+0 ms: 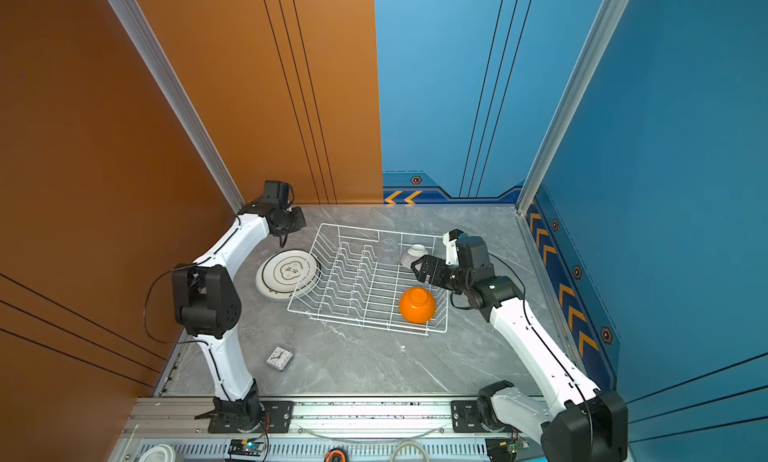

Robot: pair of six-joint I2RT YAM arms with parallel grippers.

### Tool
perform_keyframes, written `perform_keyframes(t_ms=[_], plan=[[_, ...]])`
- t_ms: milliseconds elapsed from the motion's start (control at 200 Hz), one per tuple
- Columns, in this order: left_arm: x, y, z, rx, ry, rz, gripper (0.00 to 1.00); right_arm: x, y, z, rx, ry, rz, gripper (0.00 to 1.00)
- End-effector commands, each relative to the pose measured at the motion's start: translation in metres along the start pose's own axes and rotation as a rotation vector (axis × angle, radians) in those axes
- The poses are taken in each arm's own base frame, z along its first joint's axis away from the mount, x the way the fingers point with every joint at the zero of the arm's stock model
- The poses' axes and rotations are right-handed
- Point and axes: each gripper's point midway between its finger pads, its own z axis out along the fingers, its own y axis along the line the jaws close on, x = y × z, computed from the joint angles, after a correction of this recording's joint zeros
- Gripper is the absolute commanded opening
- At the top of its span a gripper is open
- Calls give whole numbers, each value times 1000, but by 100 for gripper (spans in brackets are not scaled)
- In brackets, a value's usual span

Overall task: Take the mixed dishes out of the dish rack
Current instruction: 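Carry the cup with the left gripper toward the plates while right withdraws, then lower the clear cup with the left gripper onto the table beside the first cup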

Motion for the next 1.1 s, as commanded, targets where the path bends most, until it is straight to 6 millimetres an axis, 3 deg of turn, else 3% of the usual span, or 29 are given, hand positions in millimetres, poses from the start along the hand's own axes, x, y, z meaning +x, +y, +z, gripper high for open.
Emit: perform_keyframes(t_ms=[0, 245, 561, 666, 816, 901, 956, 1096], plan=[[1, 2, 3, -23, 51, 36, 0, 12, -18, 0, 68, 28, -14, 96], [12, 14, 35, -96, 152, 97, 0, 12, -16, -1, 68, 27, -16, 96], [17, 16, 47, -78, 204, 97, 0, 16, -19, 9, 86, 59, -18, 96], [18, 18, 50, -78, 212, 96, 7, 17, -18, 14, 92, 72, -27, 96], [20, 18, 52, -67, 222, 92, 19, 20, -16, 22, 93, 96, -35, 97], [20, 15, 49, -58, 220, 97, 36, 21, -15, 25, 94, 108, -38, 97], [18, 13, 46, -52, 216, 101, 42, 22, -14, 27, 94, 111, -42, 97], [6, 5, 23, -22, 174, 100, 71, 20, -13, 33, 102, 118, -49, 97]])
